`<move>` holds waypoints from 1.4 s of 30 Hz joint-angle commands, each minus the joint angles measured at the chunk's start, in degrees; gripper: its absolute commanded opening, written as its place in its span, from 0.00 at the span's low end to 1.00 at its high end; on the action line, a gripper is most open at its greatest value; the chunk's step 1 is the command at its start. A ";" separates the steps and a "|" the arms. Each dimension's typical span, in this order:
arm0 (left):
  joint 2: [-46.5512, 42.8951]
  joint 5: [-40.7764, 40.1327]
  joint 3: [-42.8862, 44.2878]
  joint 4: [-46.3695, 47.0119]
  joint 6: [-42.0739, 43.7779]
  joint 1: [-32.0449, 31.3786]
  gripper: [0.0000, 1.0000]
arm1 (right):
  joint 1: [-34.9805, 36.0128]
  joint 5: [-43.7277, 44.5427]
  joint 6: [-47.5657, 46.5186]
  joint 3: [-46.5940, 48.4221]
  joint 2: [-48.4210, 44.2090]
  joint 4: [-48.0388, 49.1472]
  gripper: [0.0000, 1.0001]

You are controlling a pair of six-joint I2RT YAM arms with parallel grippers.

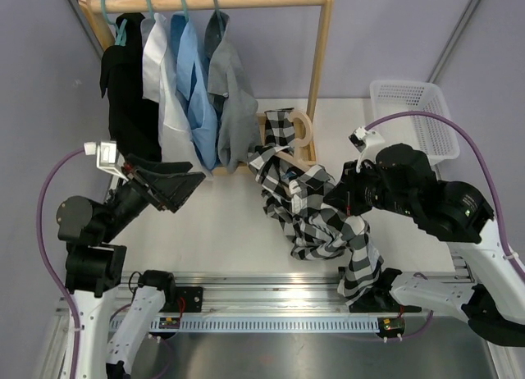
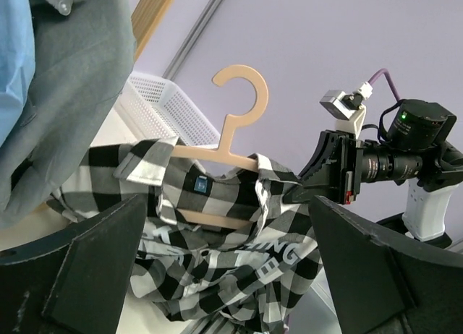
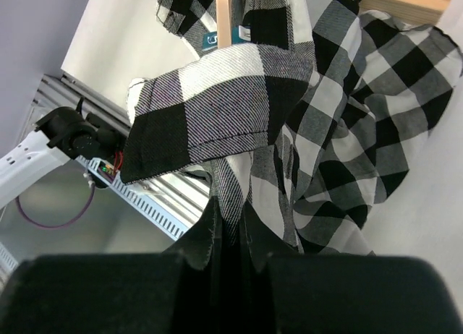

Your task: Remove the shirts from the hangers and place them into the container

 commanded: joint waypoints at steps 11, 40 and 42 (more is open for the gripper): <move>27.67 -43.43 19.88 -9.24 24.42 -50.85 0.99 | 0.99 -4.42 -1.13 3.76 2.25 7.22 0.00; 49.49 -69.73 26.66 7.19 34.10 -61.77 0.55 | 1.08 -9.17 -0.69 2.70 -4.26 6.78 0.00; 49.40 -67.89 26.83 7.37 33.57 -61.86 0.34 | 1.08 -8.47 -0.87 2.97 -4.17 6.52 0.00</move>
